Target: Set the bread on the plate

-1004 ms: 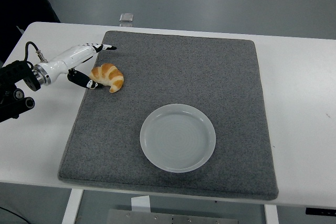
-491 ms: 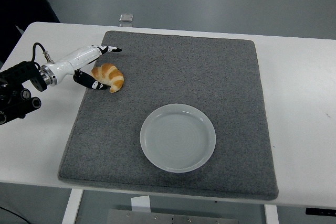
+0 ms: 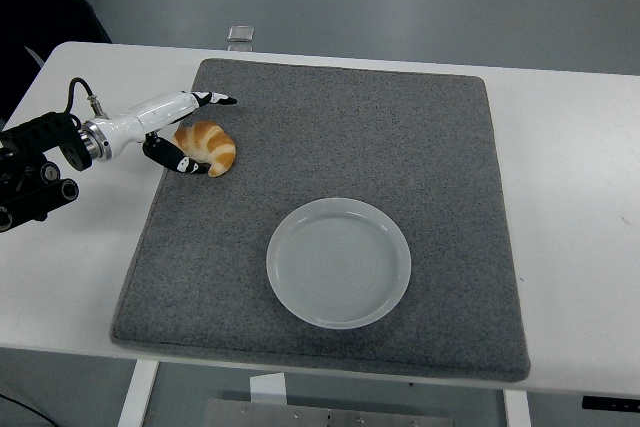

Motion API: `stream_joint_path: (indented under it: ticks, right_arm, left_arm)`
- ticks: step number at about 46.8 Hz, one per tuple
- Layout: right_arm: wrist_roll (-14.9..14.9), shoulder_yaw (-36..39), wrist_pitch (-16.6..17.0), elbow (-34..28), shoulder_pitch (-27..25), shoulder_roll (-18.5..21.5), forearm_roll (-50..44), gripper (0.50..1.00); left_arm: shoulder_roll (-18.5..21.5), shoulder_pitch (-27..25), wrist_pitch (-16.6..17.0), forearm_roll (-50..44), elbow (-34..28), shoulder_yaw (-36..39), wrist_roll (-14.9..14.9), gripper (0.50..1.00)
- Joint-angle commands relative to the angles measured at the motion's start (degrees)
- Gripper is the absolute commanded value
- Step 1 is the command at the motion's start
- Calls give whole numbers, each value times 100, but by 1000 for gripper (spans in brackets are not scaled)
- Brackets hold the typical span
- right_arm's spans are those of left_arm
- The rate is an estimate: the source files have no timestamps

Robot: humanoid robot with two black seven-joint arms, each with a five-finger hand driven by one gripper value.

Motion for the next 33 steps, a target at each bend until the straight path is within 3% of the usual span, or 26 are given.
stream_joint_path:
  ticks: [1, 15, 19, 28, 33]
  right_arm:
    - [0, 0, 0, 1, 0, 0, 1, 952]
    - [0, 0, 0, -8, 0, 0, 1, 952]
    - [0, 0, 0, 1, 0, 0, 1, 952]
    - [0, 0, 0, 1, 0, 0, 1, 952]
    - [0, 0, 0, 1, 0, 0, 1, 952]
  left_arm:
    - [-50, -7, -11, 1, 73, 9, 0, 988]
    - [-147, -7, -213, 1, 232, 0, 0, 971]
    - [-147, -16, -265, 10, 223, 9, 0, 926]
    - [-139, -51, -424, 185, 223, 9, 0, 662]
    - [-130, -60, -424, 203, 223, 44, 0, 581]
